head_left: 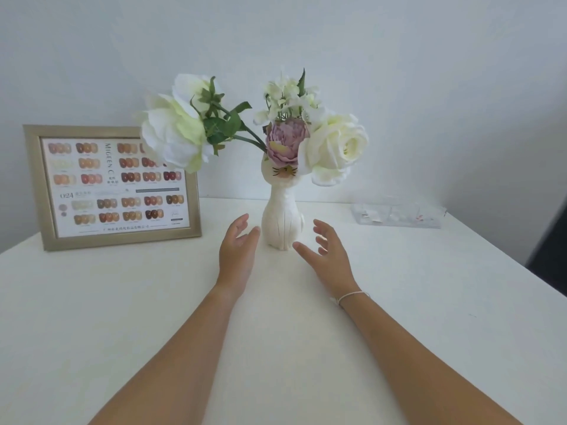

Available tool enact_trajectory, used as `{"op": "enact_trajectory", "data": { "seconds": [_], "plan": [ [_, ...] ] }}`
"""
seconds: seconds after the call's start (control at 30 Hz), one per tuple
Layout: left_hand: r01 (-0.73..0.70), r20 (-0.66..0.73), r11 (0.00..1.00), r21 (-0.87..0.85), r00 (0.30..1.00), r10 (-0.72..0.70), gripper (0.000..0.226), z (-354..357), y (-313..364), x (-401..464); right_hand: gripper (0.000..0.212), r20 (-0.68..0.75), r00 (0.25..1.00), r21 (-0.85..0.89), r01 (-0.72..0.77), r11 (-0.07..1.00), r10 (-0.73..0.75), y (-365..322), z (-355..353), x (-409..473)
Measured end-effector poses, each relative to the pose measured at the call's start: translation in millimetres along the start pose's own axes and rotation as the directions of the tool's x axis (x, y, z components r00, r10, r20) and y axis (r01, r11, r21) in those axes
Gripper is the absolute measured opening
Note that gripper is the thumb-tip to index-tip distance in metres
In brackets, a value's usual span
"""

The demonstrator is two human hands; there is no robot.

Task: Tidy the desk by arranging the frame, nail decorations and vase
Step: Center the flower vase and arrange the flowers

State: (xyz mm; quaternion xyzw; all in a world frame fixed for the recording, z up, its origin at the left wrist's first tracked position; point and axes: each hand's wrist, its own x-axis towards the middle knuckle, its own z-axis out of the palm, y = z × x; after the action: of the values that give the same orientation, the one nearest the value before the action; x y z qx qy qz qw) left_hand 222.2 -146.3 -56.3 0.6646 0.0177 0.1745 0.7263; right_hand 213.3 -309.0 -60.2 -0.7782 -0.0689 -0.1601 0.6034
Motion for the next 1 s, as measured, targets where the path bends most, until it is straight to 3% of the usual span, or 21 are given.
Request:
{"op": "enact_trajectory", "data": {
  "seconds": [0.27, 0.47, 0.63, 1.0],
  "plan": [
    [0.018, 0.192, 0.998, 0.063, 0.981, -0.030, 0.046, 0.5, -5.8, 30.9, 0.075, 0.004, 1.000, 0.045, 0.002, 0.999, -0.002, 8.1, 26.3, 38.8],
    [-0.042, 0.313, 0.998, 0.055, 0.950, 0.023, 0.041, 10.8, -4.5, 37.1, 0.063, 0.042, 0.999, 0.075, 0.004, 0.997, -0.007, 7.8, 26.7, 47.9],
    [-0.067, 0.282, 0.996, 0.057, 0.958, 0.048, 0.042, 17.0, -2.5, 38.2, 0.050, 0.008, 0.999, 0.091, 0.034, 0.995, -0.034, 6.0, 24.6, 48.8],
    [-0.073, 0.257, 0.995, 0.063, 0.965, 0.054, 0.041, 42.8, -2.8, 43.1, 0.048, -0.026, 1.000, 0.129, 0.013, 0.992, -0.010, 13.8, 10.7, 62.9]
  ]
}}
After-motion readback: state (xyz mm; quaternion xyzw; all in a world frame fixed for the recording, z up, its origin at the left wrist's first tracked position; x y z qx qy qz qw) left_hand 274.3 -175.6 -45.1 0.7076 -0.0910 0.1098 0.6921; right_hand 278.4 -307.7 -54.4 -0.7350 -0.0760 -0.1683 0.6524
